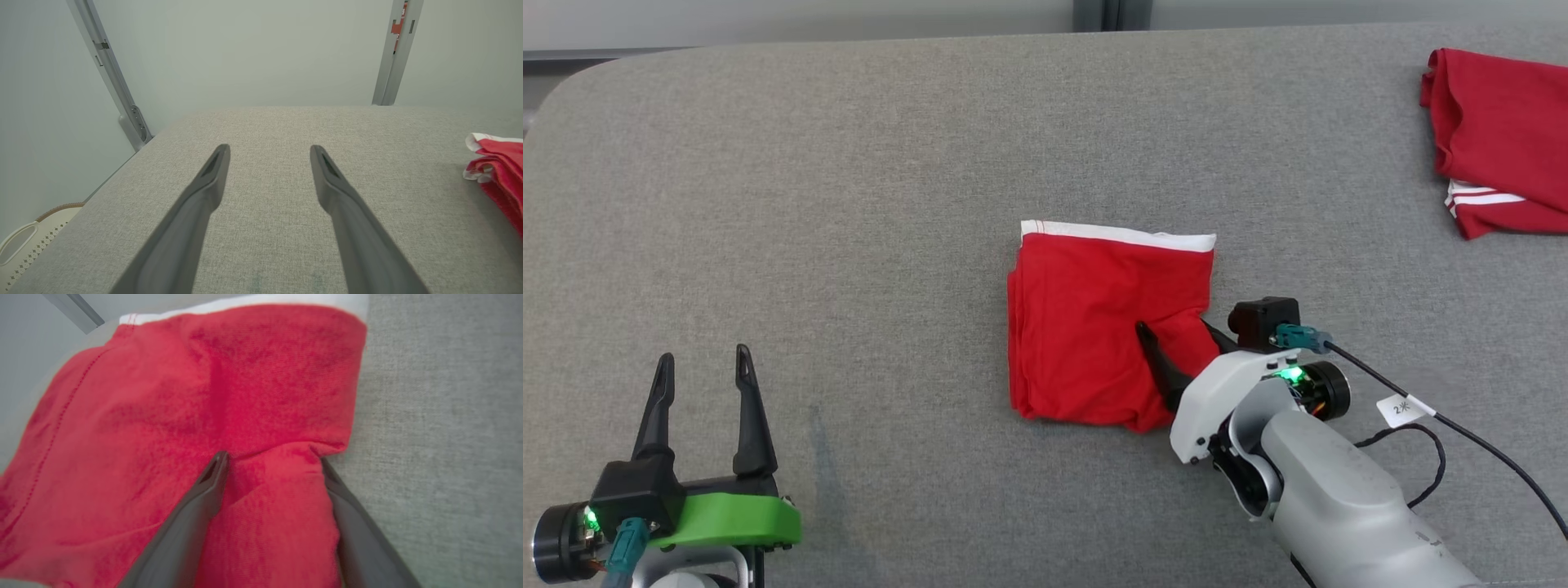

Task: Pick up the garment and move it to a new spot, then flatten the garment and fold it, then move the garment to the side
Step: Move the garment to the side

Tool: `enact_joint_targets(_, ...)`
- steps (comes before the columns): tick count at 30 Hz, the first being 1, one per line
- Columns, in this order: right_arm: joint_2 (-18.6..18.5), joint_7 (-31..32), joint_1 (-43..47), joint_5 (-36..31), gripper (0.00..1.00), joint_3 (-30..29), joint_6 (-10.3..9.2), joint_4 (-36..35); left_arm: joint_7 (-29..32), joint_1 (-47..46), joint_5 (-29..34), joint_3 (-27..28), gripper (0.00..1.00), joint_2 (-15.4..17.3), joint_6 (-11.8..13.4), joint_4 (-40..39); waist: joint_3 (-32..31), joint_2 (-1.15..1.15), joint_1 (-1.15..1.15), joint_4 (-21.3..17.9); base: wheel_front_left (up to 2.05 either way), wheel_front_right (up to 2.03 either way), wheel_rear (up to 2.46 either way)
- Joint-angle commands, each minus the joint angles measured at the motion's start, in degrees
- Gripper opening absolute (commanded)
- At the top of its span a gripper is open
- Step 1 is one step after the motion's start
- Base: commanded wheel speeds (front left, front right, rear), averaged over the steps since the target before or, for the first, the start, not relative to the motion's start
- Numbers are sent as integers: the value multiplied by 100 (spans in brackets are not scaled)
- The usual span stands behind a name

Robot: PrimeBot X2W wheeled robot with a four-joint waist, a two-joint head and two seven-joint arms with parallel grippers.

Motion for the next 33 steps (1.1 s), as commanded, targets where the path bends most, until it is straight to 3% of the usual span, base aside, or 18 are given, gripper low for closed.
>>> enact_joint_targets(1,3,23,6,59,100,143,3,106,-10,-80,-63,15,100,6,-24,-3,7,0,0,-1,0,0,0)
enact_joint_targets(3,-26,55,-36,56,100,296,3,235,-10,-99,-71,15,100,5,-27,1,24,0,0,-6,0,0,0)
enact_joint_targets(4,-38,38,-64,37,42,350,2,298,-10,-107,-80,12,100,5,-28,6,32,0,0,-7,0,0,0)
enact_joint_targets(5,-47,1,-104,18,0,410,2,363,-10,-112,-81,11,100,6,-30,11,42,0,0,-11,0,0,0)
enact_joint_targets(12,-232,-369,-544,-135,0,579,-6,611,-11,-147,-97,-12,100,5,-35,-39,101,0,0,-76,0,0,0)
enact_joint_targets(23,-985,-547,-1743,-735,0,1185,-3,381,-10,-590,-94,-60,100,8,-107,-594,735,0,0,-378,0,0,0)
enact_joint_targets(33,-1633,-499,-3049,-817,0,1361,-3,139,-8,-980,122,8,100,225,-269,-1034,1669,0,0,-1140,0,0,0)
